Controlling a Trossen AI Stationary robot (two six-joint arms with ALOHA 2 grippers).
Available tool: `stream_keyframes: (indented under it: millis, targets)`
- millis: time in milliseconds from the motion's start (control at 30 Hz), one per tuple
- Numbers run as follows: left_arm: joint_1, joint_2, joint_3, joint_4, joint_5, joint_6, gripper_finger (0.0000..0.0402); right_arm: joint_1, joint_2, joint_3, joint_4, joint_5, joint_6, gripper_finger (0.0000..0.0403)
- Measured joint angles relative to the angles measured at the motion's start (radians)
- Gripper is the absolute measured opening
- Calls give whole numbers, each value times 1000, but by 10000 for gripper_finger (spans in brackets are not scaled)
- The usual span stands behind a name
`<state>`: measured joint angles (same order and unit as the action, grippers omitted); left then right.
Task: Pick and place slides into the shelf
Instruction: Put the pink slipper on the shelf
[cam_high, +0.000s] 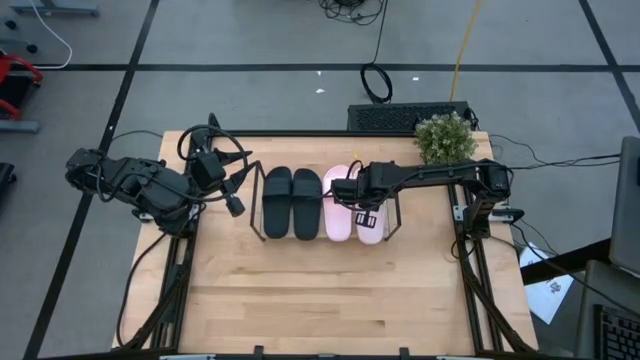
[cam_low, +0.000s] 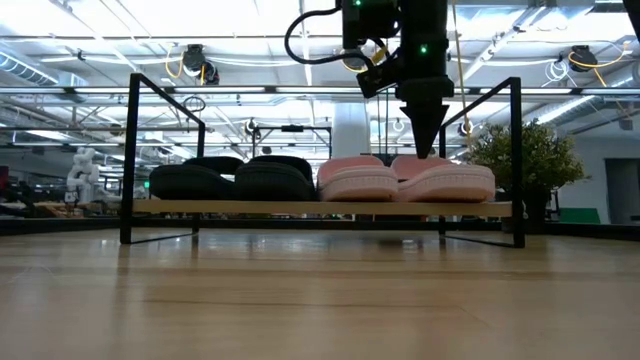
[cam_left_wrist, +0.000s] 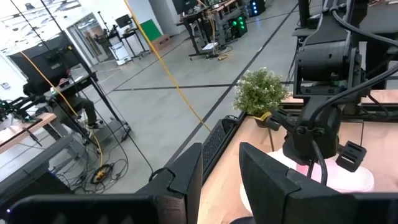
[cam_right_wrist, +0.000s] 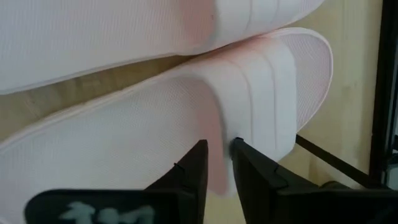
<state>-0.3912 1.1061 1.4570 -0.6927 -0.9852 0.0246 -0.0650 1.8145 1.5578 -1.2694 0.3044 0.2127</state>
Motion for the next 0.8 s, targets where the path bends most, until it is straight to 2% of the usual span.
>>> stream_keyframes:
  millis: [367, 800]
  targets:
    - [0, 0, 0, 0, 0, -2, 113, 0, 0, 0, -19, -22, 11, 110]
    - [0, 0, 0, 0, 0, -3, 113, 0, -49, 1, -12, -67, 41, 116]
